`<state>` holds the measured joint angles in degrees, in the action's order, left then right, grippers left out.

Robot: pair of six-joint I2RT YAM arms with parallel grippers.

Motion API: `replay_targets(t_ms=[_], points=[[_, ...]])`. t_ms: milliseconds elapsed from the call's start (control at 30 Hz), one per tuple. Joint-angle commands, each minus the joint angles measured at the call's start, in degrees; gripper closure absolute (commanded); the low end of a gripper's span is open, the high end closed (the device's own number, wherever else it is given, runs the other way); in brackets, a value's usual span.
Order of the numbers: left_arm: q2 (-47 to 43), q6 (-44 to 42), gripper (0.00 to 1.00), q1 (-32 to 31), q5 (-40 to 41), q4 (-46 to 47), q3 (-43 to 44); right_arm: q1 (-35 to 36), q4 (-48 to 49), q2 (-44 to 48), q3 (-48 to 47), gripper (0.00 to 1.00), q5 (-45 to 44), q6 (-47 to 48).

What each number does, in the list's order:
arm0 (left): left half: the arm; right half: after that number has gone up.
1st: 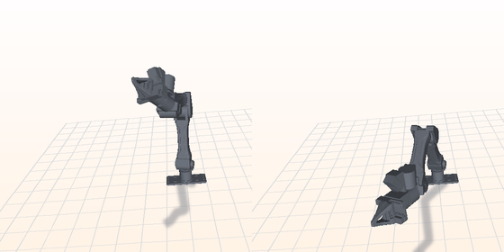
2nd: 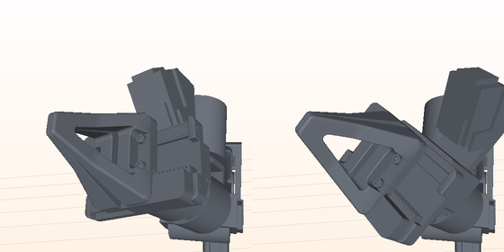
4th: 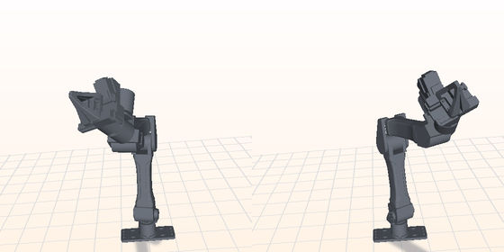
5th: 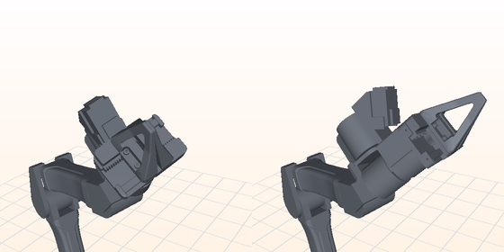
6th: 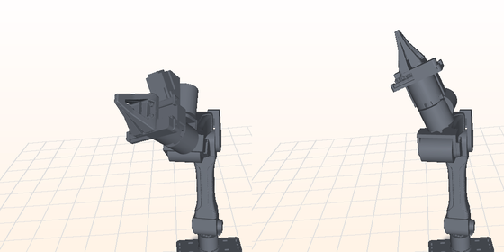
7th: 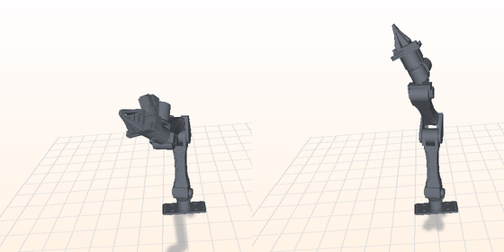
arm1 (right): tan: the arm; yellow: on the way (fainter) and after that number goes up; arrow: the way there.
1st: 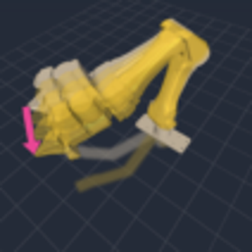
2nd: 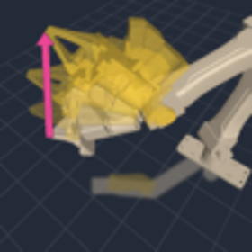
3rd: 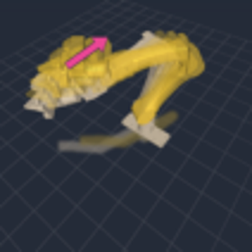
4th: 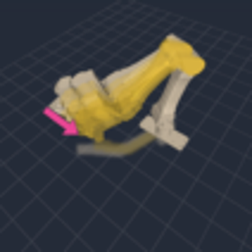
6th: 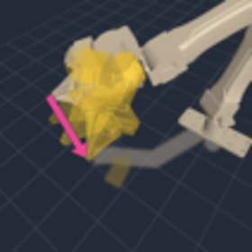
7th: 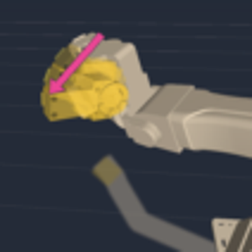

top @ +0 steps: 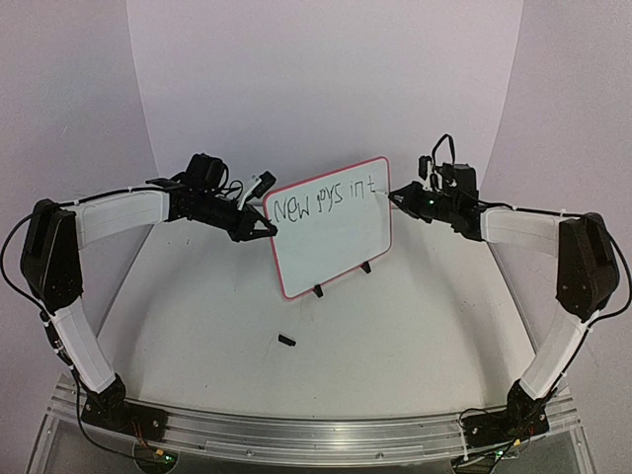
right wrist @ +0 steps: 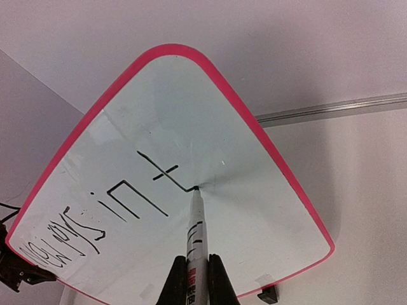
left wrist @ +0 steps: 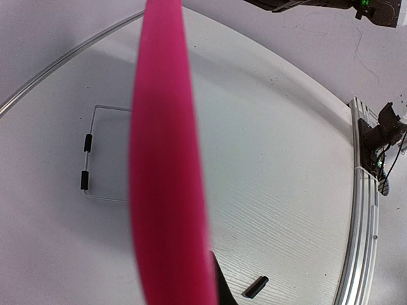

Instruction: Write a sentence on the whiteboard

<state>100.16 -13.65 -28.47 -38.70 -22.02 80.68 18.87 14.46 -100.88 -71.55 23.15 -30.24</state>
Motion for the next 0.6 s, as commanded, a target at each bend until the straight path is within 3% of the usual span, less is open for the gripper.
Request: replay_targets(t_ms=[0,333,567], points=[[1.4,-1.3,1.00,-1.8,-0.7,-7.0,0.3,-0.3,1.4,1.9,-0.5,1.00,-1.6,0.2],[1.6,-1.4,1.00,-1.8,-0.7,-7.0,0.3,-0.3,1.3,8.7,1.9,1.00,-2.3,0.5],[1.9,-1.3,1.00,-1.8,-0.9,-7.0,0.3,-0.4,0.7,6.8,-2.9,1.00,-1.4,1.5]])
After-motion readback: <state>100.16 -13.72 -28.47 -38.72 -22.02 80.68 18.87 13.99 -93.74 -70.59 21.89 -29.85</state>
